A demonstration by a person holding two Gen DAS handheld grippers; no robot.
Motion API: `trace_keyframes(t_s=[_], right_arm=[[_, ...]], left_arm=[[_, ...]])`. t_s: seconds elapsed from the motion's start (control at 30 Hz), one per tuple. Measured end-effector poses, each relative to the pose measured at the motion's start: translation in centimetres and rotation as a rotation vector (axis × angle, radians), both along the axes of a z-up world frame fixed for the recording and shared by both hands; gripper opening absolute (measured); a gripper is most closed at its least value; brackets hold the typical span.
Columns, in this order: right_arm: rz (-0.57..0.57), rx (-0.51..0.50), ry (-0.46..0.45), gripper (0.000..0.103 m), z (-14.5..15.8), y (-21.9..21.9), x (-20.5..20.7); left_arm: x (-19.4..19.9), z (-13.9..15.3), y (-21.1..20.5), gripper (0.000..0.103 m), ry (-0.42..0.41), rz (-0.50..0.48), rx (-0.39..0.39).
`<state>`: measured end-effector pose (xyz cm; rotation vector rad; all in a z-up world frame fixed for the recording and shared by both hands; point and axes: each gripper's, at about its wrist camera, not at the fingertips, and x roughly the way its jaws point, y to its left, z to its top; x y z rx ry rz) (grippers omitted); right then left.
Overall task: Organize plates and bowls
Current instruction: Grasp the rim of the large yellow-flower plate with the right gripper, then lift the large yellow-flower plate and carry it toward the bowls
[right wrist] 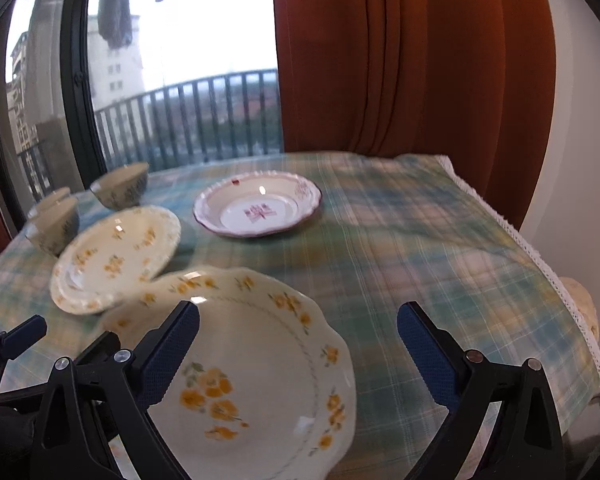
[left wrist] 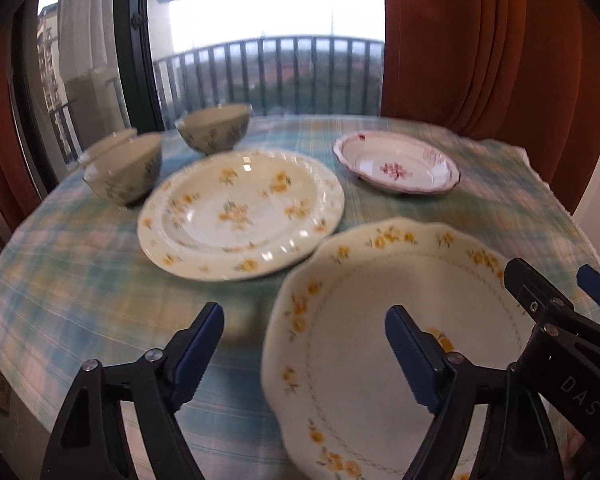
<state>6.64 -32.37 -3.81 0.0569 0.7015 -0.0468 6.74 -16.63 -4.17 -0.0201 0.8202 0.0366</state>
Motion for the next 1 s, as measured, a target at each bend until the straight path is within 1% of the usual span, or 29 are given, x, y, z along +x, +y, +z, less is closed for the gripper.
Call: trace_keyframes(t_s=[0.03,0.1,0.17,0.27,0.3,0.33,0.43,0.47,0.5,0.63,0.8,1.0], right_arm=[[0.004,0.008,0.017,0.094,-0.6,-0.2,0.3],[0.011,0.028,0.049,0.092,-1.6,-0.6,0.8],[0.019,0.029,0.074,0.091,-2.4,-0.5,1.3],[0.039,0.025,0.119,0.085,-3.4,-0.3,2.0],[0.044,0.031,0.139,0.079,-3.8,-0.2,2.2],[0.046,0.034,0.152,0.075,-4.0,-0.2,2.4],[0.044,0.040,0.190,0.070,-4.5,-0.3,2.7],[0.042,0.046,0.208,0.065,-4.7,-0.2,2.8],[0.033,0.045,0.228,0.063,-4.9,-0.2,3.0],[0.023,0.030,0.247,0.062,-5.1,0.0,3.1],[-0.015,0.035,0.264,0.062,-5.0,0.1,3.0],[-0.043,0.051,0.278,0.062,-4.7,0.2,2.3]], left_arm=[[0.4,-0.5,-0.1,0.080,0.030,0.005,-0.012],[0.7,-1.2,-0.3,0.078,0.055,0.015,-0.017],[1.0,-1.8,-0.3,0.071,0.082,0.021,-0.015],[1.6,-2.6,-0.1,0.065,0.129,0.023,-0.052],[1.5,-2.5,0.0,0.064,0.124,0.029,-0.066],[1.5,-2.4,0.0,0.062,0.125,0.035,-0.063],[1.5,-2.2,-0.5,0.062,0.124,0.021,-0.026],[1.4,-2.1,-0.6,0.062,0.123,0.019,-0.022],[1.4,-2.1,-0.6,0.062,0.124,0.017,-0.021],[1.8,-2.2,-0.6,0.062,0.125,-0.003,-0.006],[1.9,-2.2,-0.6,0.062,0.117,-0.035,0.022],[1.6,-1.9,-0.2,0.062,0.132,-0.074,0.025]])
